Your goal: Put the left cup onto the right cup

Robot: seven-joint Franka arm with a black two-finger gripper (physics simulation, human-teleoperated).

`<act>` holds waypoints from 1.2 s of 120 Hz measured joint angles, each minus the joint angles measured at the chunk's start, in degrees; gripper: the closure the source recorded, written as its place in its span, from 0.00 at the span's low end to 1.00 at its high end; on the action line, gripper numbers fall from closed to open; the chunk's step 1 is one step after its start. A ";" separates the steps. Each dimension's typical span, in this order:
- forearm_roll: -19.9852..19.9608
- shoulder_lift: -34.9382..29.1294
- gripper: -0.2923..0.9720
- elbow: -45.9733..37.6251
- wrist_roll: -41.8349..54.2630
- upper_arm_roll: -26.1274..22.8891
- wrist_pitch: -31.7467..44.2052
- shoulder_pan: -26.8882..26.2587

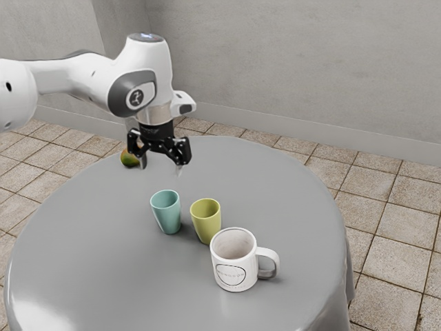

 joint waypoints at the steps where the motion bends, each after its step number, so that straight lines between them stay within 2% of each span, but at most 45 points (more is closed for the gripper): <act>1: 0.00 0.05 0.23 -0.01 -0.01 -0.02 0.07 0.01; 54: -0.20 1.80 0.34 -1.85 -0.61 -0.73 3.48 0.07; 83: -0.84 1.89 0.36 -3.02 -0.52 0.16 5.10 0.14; 144: -1.19 7.07 0.36 -2.94 1.05 0.85 9.52 0.33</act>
